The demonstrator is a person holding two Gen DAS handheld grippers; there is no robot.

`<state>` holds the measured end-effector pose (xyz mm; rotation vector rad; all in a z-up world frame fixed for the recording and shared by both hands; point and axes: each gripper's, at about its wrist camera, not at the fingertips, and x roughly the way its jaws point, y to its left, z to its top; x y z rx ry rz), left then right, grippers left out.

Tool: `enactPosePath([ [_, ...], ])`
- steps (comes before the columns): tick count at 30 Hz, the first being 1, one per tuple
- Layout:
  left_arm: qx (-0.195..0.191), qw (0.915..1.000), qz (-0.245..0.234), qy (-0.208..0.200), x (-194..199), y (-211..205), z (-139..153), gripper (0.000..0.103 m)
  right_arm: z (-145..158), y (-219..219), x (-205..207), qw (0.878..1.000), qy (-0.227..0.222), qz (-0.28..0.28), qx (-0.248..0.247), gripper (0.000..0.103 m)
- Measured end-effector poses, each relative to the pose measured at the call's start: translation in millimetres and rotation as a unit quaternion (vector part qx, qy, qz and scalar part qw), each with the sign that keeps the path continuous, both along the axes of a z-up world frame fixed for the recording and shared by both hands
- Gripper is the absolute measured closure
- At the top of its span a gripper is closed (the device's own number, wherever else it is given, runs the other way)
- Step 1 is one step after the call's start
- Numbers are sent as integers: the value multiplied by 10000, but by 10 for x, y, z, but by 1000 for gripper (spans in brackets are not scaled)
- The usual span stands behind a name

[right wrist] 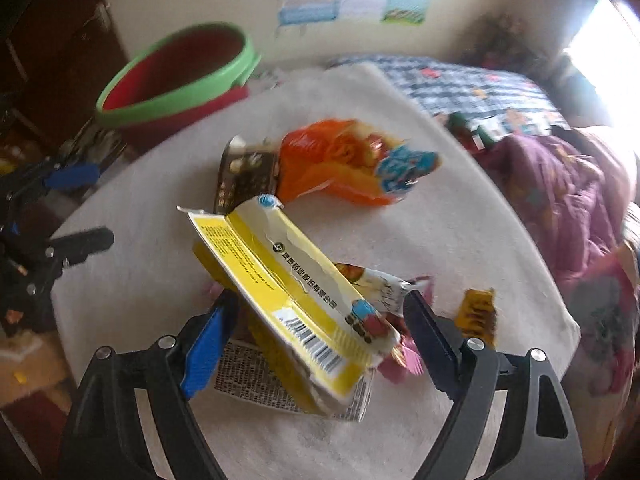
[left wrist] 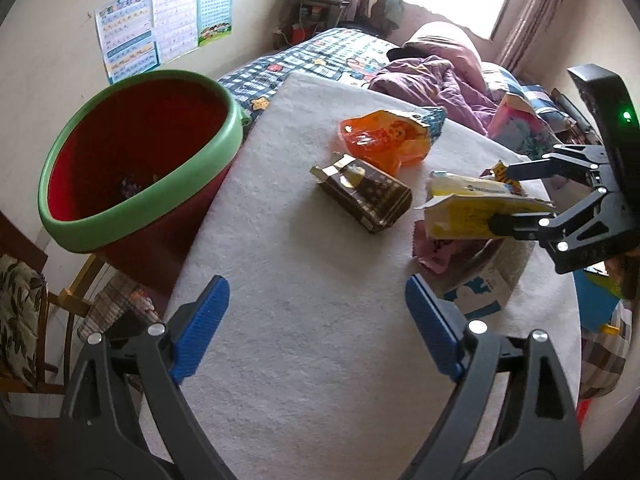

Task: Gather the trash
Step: 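Move both grippers back over the table while the right gripper grasps the yellow carton, then lift the yellow carton with the right gripper while the left gripper grasps the brown box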

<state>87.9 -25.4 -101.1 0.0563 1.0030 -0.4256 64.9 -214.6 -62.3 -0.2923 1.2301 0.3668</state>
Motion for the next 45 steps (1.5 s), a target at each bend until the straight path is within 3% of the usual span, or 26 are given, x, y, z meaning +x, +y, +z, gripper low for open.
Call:
enactPosePath([
  [3, 17, 10000, 25, 51, 29, 2, -25, 16, -50, 9, 55, 9993, 298, 223, 7, 24],
  [7, 70, 10000, 14, 63, 73, -6, -48, 16, -15, 68, 4, 9988, 333, 363, 11, 43],
  [10, 49, 9999, 73, 80, 123, -12, -58, 16, 119, 65, -53, 9994, 70, 242, 245, 51],
  [14, -26, 9999, 130, 35, 256, -85, -28, 16, 417, -81, -248, 9951, -477, -274, 820, 52],
  [18, -156, 9995, 262, 47, 436, -200, -22, 16, 613, -291, -672, 9779, -1110, -1188, 1313, 52],
  [21, -260, 9981, 517, 202, 604, -285, -100, 12, 523, -367, -1061, 9632, -1410, -1952, 1194, 52],
  [26, -156, 9971, 671, 318, 818, -501, -238, 12, 312, -412, -1592, 9377, -1425, -2903, 1271, 52],
  [29, -47, 9972, 636, 391, 863, -637, -309, 12, 323, -433, -1780, 9263, -1546, -3220, 1201, 52],
  [32, 84, 9973, 600, 405, 869, -743, -367, 12, 308, -480, -1877, 9162, -1498, -3424, 1446, 52],
  [36, 255, 9968, 582, 482, 880, -821, -455, 12, 294, -523, -1900, 9135, -1459, -3480, 1523, 52],
  [39, 288, 9969, 633, 361, 848, -820, -466, 19, 308, -491, -1956, 9130, -1488, -3454, 1580, 52],
  [43, 238, 9977, 554, 315, 777, -852, -406, 43, 268, -442, -1975, 9156, -1451, -3371, 1645, 52],
  [45, 202, 9981, 495, 300, 720, -816, -360, 48, 234, -450, -1970, 9163, -1434, -3336, 1688, 52],
])
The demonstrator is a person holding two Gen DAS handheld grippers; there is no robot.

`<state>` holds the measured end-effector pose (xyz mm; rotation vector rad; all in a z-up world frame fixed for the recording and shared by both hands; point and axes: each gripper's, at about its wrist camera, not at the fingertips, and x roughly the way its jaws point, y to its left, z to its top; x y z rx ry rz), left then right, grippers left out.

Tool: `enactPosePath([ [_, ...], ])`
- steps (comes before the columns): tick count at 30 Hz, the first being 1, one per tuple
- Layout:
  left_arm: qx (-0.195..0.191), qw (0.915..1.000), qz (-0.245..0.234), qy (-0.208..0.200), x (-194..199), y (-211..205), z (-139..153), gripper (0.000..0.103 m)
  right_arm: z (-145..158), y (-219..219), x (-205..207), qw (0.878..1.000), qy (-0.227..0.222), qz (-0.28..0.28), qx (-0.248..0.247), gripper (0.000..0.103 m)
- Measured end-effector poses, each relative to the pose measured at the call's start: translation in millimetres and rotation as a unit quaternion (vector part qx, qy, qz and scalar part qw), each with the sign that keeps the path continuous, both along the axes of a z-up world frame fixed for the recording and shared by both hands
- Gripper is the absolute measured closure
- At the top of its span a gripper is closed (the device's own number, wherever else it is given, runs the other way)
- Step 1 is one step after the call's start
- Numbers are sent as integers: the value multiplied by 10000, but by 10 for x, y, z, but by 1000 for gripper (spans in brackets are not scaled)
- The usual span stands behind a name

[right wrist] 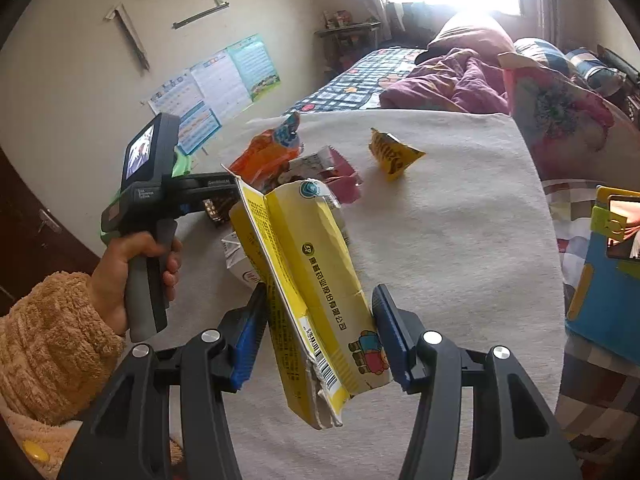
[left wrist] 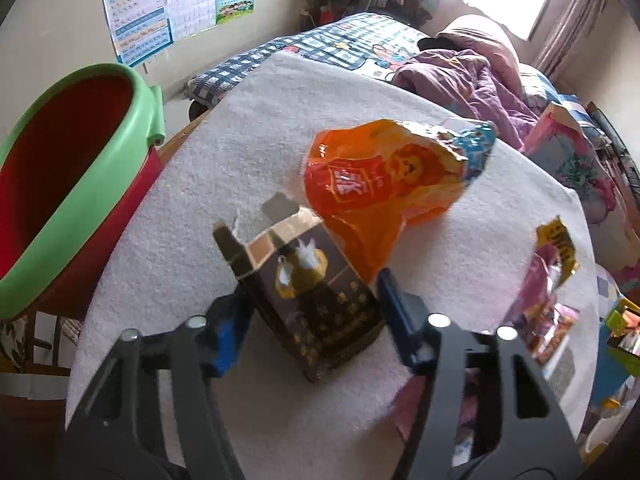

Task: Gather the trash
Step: 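Lift the yellow carton with the right gripper while the left gripper grasps the brown box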

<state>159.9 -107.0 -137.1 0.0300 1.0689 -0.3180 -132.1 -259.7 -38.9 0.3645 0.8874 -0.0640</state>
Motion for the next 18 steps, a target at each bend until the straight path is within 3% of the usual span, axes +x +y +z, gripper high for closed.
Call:
enactPosePath([
  [4, -77, 9999, -141, 19, -113, 79, 69, 53, -17, 15, 6, 10000, 2, 20, 46, 51],
  [12, -78, 9970, -772, -70, -539, 138, 256, 54, -73, -10, 17, 9995, 7, -43, 316, 51],
  [18, -125, 9955, -935, -125, -755, 177, 329, 54, -78, 46, 62, 9993, 2, 28, 366, 51],
])
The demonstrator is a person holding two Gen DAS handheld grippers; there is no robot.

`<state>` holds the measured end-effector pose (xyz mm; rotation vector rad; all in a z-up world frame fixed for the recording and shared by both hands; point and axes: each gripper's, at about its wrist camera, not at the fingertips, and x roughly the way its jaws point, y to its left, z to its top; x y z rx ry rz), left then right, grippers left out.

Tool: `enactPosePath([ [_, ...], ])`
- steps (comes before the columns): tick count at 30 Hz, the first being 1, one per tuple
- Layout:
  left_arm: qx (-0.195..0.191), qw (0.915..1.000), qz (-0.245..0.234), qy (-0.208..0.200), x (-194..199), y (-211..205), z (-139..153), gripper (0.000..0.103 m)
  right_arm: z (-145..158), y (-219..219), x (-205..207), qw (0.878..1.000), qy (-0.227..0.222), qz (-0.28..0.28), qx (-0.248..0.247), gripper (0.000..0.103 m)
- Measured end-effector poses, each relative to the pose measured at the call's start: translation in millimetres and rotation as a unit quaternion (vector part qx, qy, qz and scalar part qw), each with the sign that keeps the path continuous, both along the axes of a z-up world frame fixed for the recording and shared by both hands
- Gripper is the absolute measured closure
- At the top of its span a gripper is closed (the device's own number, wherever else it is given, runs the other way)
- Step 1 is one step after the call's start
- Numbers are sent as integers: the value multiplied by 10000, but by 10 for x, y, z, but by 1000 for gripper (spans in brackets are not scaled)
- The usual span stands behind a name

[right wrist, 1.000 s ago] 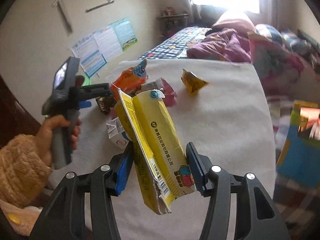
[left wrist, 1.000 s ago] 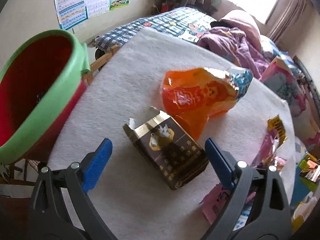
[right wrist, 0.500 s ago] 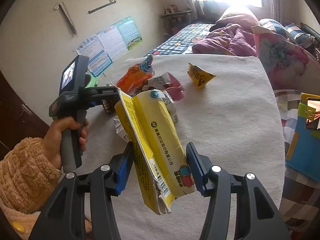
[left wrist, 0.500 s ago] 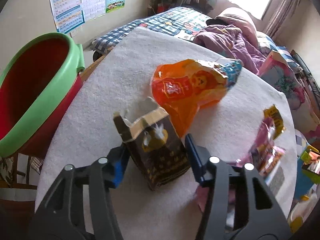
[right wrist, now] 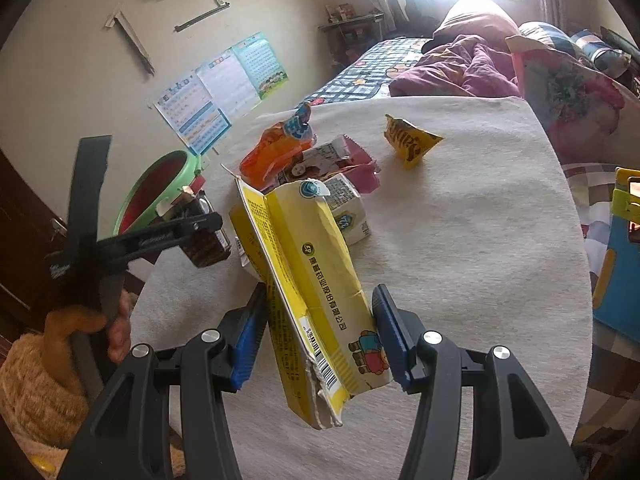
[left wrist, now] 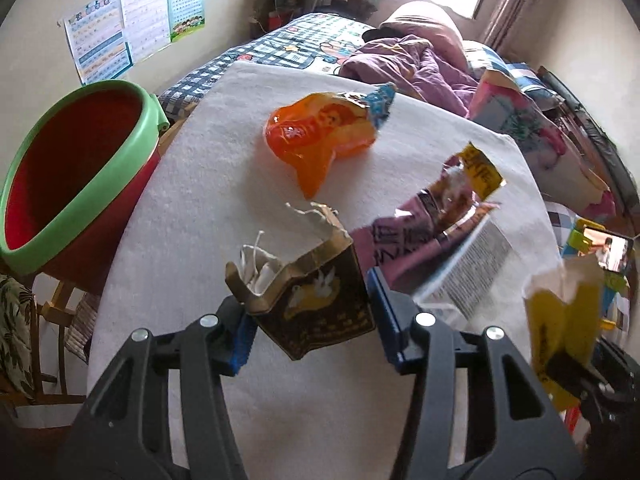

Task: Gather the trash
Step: 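Lift the yellow carton with the right gripper while the left gripper grasps the brown box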

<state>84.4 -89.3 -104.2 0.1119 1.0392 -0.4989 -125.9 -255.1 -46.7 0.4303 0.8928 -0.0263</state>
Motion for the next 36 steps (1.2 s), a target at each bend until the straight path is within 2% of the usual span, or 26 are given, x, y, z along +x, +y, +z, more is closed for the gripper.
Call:
enactPosePath([
  [7, 70, 9999, 55, 102, -55, 42, -94, 52, 12, 64, 12, 10000, -36, 67, -2, 51],
  [8, 62, 9999, 83, 109, -63, 72, -95, 50, 13, 64, 14, 10000, -34, 63, 0, 51],
  [10, 19, 9999, 134, 84, -90, 112, -80, 39, 10, 75, 13, 10000, -28, 58, 6, 51],
  [14, -80, 9996, 265, 111, -134, 186, -95, 32, 7, 94, 29, 10000, -16, 68, 18, 51],
  [19, -55, 9986, 503, 178, -40, 229, -157, 31, 5, 134, 57, 9999, -19, 140, 18, 51],
  [26, 72, 9980, 540, 324, 105, 155, -303, 32, 6, 164, 65, 9999, 7, 170, 4, 51],
  [36, 213, 9990, 234, 300, 130, 6, -356, 34, 26, 114, 35, 10000, 18, 21, -3, 51],
])
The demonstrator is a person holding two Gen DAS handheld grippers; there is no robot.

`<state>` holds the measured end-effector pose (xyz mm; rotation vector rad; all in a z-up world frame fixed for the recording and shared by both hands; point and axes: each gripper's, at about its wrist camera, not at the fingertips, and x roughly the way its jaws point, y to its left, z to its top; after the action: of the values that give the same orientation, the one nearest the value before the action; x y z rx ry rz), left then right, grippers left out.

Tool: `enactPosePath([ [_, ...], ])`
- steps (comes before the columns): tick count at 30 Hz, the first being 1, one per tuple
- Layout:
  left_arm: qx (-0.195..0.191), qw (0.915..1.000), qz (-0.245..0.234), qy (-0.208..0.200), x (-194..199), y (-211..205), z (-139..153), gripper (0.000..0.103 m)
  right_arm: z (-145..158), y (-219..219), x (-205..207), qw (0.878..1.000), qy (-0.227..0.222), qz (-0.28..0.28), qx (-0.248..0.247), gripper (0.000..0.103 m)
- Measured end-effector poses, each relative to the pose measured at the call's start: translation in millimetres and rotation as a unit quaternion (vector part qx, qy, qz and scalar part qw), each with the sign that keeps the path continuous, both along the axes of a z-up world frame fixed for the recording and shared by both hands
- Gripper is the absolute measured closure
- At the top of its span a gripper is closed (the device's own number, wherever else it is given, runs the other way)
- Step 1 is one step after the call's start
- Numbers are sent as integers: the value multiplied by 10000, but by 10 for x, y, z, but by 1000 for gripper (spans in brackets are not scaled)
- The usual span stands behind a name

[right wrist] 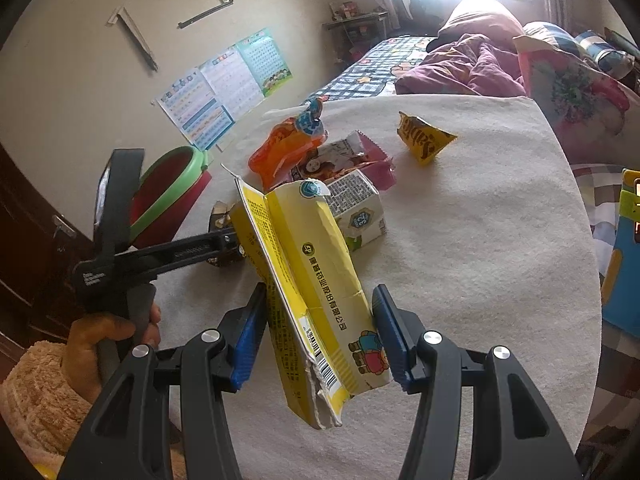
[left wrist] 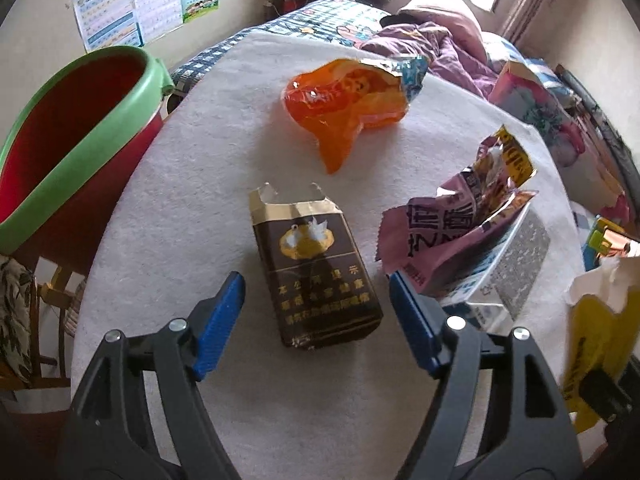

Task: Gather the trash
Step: 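Lift the yellow carton with the right gripper while the left gripper grasps the brown box, then carry the brown box and yellow carton over the red bin with both grippers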

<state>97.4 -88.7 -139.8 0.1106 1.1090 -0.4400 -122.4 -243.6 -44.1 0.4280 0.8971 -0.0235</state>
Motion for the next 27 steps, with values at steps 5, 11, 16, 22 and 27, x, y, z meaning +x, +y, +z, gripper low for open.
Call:
enactPosePath([
  [5, 46, 9999, -50, 91, -4, -3, -42, 51, -17, -1, -17, 10000, 25, 1, 47, 51],
  [11, 27, 10000, -14, -13, -29, 51, 6, 51, -16, 0, 19, 10000, 36, 62, 33, 51],
  [16, -78, 9996, -6, -257, -108, 122, 186, 51, -6, 15, 79, 9999, -14, 96, 41, 51],
  [22, -166, 9974, 15, -703, -179, 244, 479, 51, 9, 109, 152, 9997, -41, 223, 37, 51],
  [27, -268, 9947, 133, -988, -173, 409, 684, 51, 91, 198, 239, 9993, -159, 329, 1, 51],
])
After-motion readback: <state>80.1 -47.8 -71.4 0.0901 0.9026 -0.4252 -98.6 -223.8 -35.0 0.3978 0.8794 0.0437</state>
